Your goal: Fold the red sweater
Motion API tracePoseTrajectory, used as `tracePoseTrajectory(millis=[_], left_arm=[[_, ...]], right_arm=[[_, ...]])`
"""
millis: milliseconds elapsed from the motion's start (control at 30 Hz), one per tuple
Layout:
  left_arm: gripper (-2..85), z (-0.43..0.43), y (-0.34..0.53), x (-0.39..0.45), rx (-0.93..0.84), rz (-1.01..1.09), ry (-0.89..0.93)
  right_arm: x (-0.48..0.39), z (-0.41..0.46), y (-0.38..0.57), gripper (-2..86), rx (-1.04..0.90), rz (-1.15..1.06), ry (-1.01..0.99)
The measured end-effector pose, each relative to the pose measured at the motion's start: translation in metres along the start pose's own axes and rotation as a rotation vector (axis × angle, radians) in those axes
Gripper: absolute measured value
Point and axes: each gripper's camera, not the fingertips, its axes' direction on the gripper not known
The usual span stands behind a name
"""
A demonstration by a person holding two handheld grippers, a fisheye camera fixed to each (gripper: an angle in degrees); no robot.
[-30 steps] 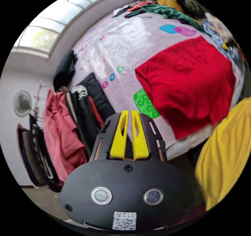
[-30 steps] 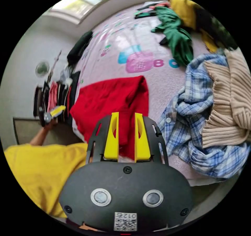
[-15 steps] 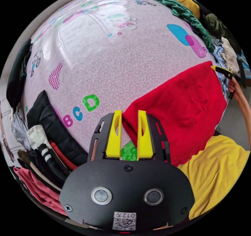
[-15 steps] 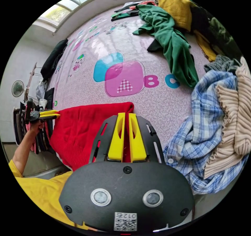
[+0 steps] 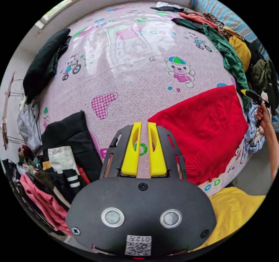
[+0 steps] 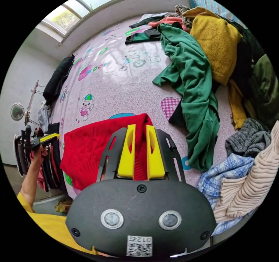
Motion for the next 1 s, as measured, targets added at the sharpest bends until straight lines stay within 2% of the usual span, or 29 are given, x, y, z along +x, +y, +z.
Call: tracePoseTrajectory(millis=[67,233,367,500,600,733,800,900,967,1000], left_arm=[[4.7,0.004,0.008,-0.012,-0.023,-0.062,0.038],[8.6,0.027,0.078,-0.034,-0.037,-0.273,0.473],[10.9,0.043,0.126,-0.027,-0.003,-0.44,0.585],[12.0,0.072,0.132,-0.02,-0.01,-0.542,0.77],[10.9,0.077,0.113,-0.018,0.018,-0.569,0.757],[8.0,0.078,0.079,-0.01,-0.019,-0.572,0.657],[7.3,0.071,0.074,-0.01,-0.032,-0.596,0.71],[6.7,0.039,0.085,-0.008,0.028,-0.581,0.749],[6.6,0.044,0.092,-0.002,-0.026,-0.58,0.693],[6.7,0.063,0.092,0.005,-0.112,-0.564,0.673]], right_arm=[[0.012,-0.02,0.012,7.8,-0.005,0.015,-0.082],[0.064,-0.051,0.084,9.1,0.004,0.252,-0.336],[0.1,-0.05,0.139,10.7,0.005,0.474,-0.489],[0.108,-0.035,0.145,12.3,-0.015,0.545,-0.613],[0.105,-0.018,0.136,11.5,-0.059,0.562,-0.641],[0.096,-0.018,0.121,3.9,-0.004,0.501,-0.563],[0.091,-0.028,0.116,2.9,0.001,0.447,-0.563],[0.075,-0.056,0.107,2.2,-0.017,0.227,-0.455],[0.079,-0.048,0.105,2.3,-0.049,0.213,-0.344],[0.083,-0.041,0.105,2.3,-0.061,0.24,-0.348]])
